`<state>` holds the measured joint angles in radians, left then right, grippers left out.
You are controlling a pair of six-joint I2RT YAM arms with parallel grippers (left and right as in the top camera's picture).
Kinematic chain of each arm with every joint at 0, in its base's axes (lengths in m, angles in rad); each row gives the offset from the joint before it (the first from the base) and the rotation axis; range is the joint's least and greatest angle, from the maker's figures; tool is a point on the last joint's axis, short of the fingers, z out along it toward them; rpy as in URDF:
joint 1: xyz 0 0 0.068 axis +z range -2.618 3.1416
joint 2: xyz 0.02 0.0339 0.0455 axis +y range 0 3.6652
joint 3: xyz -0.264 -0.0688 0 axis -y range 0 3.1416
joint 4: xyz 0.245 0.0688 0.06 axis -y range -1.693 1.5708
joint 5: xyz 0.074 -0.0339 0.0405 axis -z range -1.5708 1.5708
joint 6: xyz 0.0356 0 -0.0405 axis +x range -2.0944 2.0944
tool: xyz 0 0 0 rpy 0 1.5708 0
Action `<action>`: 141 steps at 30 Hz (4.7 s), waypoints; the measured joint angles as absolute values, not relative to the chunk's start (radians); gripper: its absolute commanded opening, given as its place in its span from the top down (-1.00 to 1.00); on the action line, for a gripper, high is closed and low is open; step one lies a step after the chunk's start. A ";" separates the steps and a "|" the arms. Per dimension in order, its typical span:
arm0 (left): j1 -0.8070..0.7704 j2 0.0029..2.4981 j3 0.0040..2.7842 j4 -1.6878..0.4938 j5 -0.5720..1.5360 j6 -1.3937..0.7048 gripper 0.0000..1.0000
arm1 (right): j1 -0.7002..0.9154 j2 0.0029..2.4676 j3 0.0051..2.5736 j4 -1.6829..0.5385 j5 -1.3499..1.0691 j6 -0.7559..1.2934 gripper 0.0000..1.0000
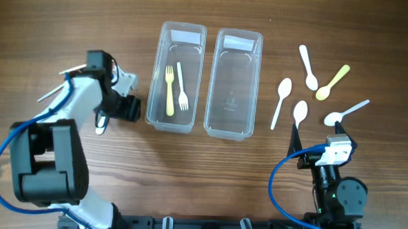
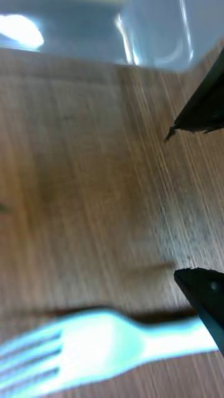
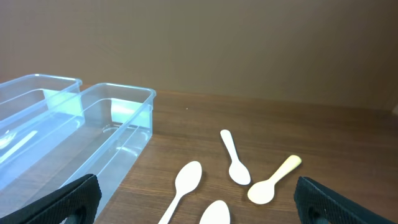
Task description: Pack container
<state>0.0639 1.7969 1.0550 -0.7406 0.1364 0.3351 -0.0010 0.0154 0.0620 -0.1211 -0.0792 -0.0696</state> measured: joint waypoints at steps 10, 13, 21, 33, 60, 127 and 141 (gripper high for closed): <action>0.080 1.792 1.041 -0.691 0.088 0.340 -0.29 | -0.001 0.015 0.062 -0.121 -0.079 -0.070 -0.99; 0.058 1.752 1.048 -0.719 0.099 0.340 -0.31 | -0.001 0.015 0.062 -0.121 -0.079 -0.070 -0.99; 0.053 1.629 1.060 -0.724 -0.056 0.347 -0.46 | -0.001 0.015 0.062 -0.121 -0.079 -0.070 -0.99; 0.170 1.760 1.060 -0.657 0.008 0.381 -0.39 | -0.001 0.015 0.062 -0.121 -0.079 -0.070 -0.99; 0.129 1.844 1.188 -0.697 0.097 0.402 0.92 | -0.001 0.015 0.062 -0.121 -0.079 -0.070 -1.00; 0.512 1.967 1.386 -0.542 -0.018 0.025 -1.00 | -0.001 0.015 0.062 -0.121 -0.079 -0.070 -1.00; 0.627 1.967 1.262 -0.511 -0.034 -0.259 -0.99 | -0.001 0.015 0.062 -0.121 -0.079 -0.070 -0.99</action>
<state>0.6266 1.9675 1.2621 -0.5110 -0.0338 -0.2588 -0.0010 0.0154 0.0620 -0.1211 -0.0788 -0.0700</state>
